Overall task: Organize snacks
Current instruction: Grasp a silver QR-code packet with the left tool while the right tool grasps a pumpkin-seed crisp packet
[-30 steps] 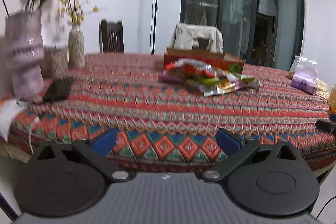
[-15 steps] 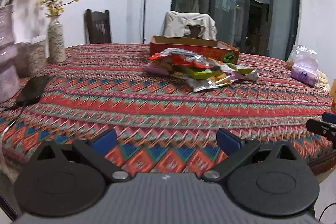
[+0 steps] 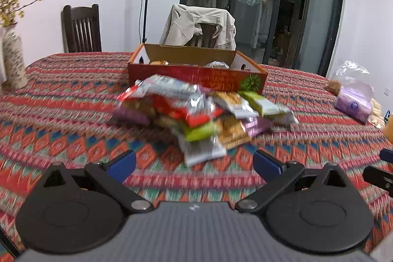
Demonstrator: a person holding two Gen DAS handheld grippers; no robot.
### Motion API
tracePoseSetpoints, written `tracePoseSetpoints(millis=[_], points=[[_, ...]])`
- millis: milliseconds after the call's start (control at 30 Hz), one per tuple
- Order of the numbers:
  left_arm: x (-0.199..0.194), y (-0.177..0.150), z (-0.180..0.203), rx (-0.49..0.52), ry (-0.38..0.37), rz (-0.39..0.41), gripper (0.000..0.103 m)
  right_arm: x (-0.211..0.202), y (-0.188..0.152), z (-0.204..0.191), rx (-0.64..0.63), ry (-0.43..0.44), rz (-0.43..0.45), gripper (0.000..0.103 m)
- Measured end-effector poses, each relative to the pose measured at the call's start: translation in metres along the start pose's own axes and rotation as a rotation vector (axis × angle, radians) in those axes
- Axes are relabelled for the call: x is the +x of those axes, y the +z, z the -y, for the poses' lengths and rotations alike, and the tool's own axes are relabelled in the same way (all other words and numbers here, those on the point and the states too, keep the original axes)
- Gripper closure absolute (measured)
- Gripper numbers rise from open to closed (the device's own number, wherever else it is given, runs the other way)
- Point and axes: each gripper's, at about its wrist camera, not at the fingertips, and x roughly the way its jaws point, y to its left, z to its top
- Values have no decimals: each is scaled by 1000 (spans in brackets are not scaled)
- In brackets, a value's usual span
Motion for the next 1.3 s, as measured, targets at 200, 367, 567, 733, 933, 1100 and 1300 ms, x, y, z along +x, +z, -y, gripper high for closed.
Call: tracePoseSetpoints(millis=[200,367,567,733,933,1100,1300], points=[[45,43,3,-6,29,5,0,41,40,27,37,-3,-17,6],[92,69,-12,-92,53,-45,0,90,72,35,35,37,-17,8],[143,91,-42,-242,104,-134,0,165,98,19,1,129,-73,17],[177,94,-55,-257,130,-209,0,216,106,-13,-65,247,-145,25],[166,79,-42,-103,105,-164,11,263,91,-47,-145,279,-235,34],[140,69,-33,-13,129,-110,28,263,80,-65,-190,303,-235,40],[103,68,-35,-14,132,-63,37,255,83,-84,-205,324,-200,39]])
